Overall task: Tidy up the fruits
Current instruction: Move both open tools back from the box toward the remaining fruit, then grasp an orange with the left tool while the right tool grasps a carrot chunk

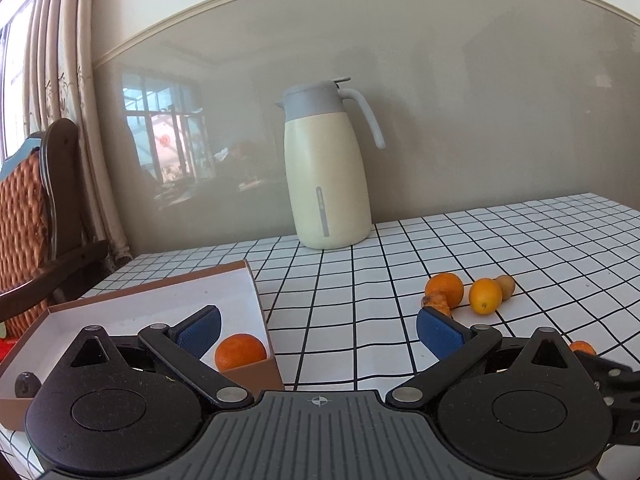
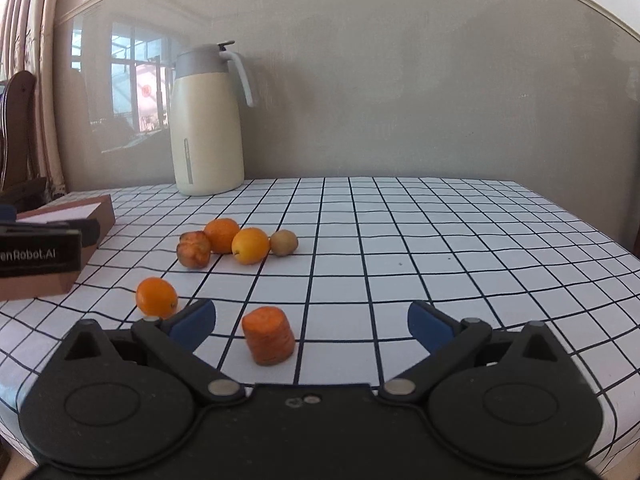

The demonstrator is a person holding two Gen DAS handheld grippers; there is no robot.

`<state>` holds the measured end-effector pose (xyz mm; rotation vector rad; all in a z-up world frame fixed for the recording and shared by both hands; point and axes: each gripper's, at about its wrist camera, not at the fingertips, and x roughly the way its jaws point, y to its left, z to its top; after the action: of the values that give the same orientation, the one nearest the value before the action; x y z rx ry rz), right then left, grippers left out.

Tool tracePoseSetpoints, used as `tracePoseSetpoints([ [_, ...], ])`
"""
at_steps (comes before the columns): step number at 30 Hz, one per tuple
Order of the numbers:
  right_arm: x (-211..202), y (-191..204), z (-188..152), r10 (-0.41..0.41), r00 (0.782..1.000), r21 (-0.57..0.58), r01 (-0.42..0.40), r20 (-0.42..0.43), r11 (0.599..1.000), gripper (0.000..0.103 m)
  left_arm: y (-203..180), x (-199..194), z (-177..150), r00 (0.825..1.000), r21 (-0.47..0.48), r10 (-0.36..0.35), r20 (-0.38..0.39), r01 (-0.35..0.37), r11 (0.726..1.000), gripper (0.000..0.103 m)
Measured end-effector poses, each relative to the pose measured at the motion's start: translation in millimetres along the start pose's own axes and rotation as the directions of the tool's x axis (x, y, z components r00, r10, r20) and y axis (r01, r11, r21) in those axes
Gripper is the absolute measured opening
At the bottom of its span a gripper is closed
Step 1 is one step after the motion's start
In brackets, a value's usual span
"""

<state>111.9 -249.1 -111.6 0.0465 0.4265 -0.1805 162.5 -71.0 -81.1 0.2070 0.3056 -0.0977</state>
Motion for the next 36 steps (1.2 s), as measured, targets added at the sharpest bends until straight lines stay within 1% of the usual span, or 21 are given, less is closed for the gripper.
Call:
tracePoseSetpoints([
  [3,8,4,-1,-0.023,0.999,-0.035,0.022,-0.028,0.999,0.096,1,1,0,1.0,0.001,0.001,-0.001,-0.001,1.0,0.103],
  [6,11,1,-1,-0.069,0.997,-0.057,0.068,-0.024,0.996,0.096,0,3,-1,1.0,0.004,-0.003,-0.003,0.003,1.0,0.103],
  [9,14,-8,1,-0.114,0.993,-0.036,0.114,-0.026,0.993,0.096,-1,3,-1,1.0,0.004,-0.012,-0.005,0.012,1.0,0.103],
  [10,15,-14,1,-0.122,0.992,-0.012,0.122,-0.032,0.993,0.096,-2,3,-1,1.0,0.005,-0.018,-0.006,0.018,1.0,0.103],
  [14,16,-31,5,-0.121,0.992,0.08,0.124,-0.034,0.989,0.096,-10,4,-4,0.999,0.023,-0.049,-0.014,0.049,0.999,0.103],
  [19,12,-31,6,-0.075,0.997,0.118,0.077,-0.018,0.99,0.095,-23,6,-9,0.995,0.038,-0.092,-0.039,0.093,0.995,0.103],
  [24,15,-20,5,-0.03,0.999,0.099,0.034,-0.037,0.995,0.086,-38,10,-15,0.992,0.058,-0.11,-0.063,0.114,0.992,0.103],
  [26,16,-18,4,-0.027,0.999,0.093,0.031,-0.043,0.995,0.081,-42,13,-17,0.992,0.063,-0.106,-0.069,0.111,0.992,0.103],
  [30,19,-19,6,-0.016,0.999,0.118,0.022,-0.048,0.993,0.079,-43,17,-20,0.99,0.033,-0.109,-0.088,0.112,0.993,0.102],
  [33,21,-18,7,-0.011,0.999,0.124,0.017,-0.054,0.992,0.077,-46,20,-21,0.987,0.02,-0.131,-0.096,0.134,0.991,0.094],
  [35,22,-19,8,-0.008,0.998,0.134,0.016,-0.06,0.991,0.071,-48,22,-22,0.986,0.014,-0.136,-0.096,0.138,0.99,0.093],
  [36,23,-19,8,-0.007,0.998,0.139,0.016,-0.065,0.99,0.07,-49,22,-22,0.986,0.011,-0.139,-0.096,0.14,0.99,0.092],
])
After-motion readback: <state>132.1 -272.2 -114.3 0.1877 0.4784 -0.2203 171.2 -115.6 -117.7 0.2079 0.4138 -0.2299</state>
